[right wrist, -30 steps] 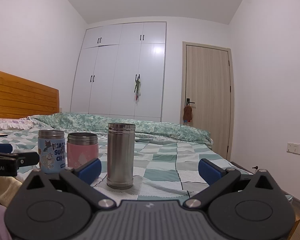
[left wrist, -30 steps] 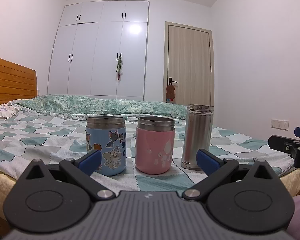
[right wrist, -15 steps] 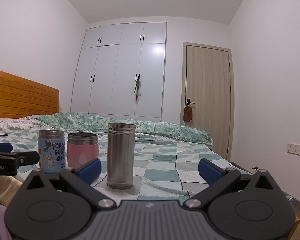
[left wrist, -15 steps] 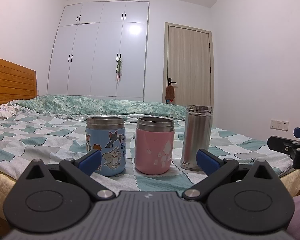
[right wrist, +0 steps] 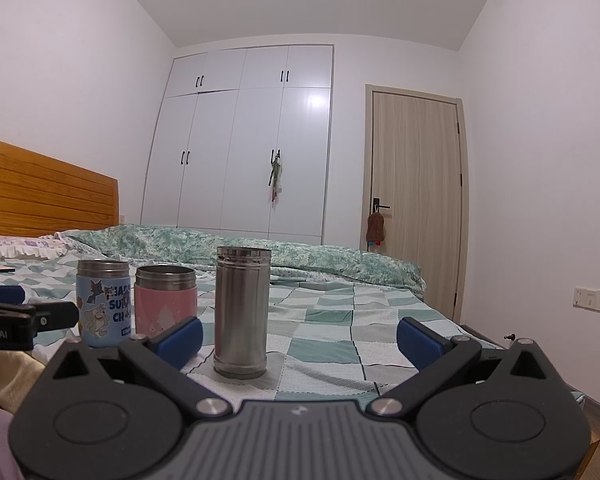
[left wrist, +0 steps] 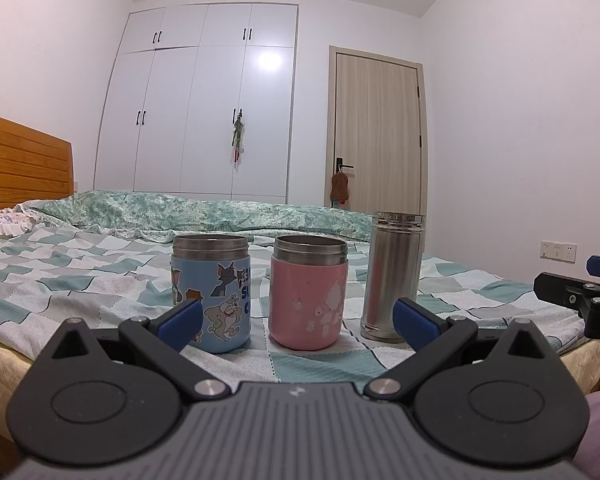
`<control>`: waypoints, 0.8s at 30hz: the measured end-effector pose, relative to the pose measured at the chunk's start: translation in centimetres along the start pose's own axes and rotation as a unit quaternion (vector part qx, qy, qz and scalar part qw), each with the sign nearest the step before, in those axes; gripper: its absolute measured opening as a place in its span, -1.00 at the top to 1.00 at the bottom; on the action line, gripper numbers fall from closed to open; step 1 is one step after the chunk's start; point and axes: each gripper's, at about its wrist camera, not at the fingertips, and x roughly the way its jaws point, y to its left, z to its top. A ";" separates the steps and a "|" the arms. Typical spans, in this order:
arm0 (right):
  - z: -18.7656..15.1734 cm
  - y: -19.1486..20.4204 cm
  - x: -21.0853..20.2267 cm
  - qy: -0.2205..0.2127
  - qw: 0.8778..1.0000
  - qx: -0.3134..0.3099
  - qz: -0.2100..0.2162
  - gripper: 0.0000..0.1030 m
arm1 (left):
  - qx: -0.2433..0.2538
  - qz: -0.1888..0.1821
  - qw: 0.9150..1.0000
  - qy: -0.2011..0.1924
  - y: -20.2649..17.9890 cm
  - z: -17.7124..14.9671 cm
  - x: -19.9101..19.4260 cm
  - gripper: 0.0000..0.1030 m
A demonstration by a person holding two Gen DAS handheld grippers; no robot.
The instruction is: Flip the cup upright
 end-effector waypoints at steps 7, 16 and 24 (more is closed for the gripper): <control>0.0 0.0 0.0 0.000 1.000 0.000 0.000 -1.00 | 0.000 -0.001 1.000 0.000 0.0 0.0 0.0 -1.00; 0.0 0.0 -0.1 0.000 1.000 0.000 0.000 -1.00 | 0.001 -0.001 1.000 -0.001 -0.1 0.1 0.0 -1.00; 0.0 0.0 0.0 0.000 1.000 0.000 0.000 -1.00 | 0.000 -0.003 1.000 -0.003 -0.1 0.0 -0.1 -1.00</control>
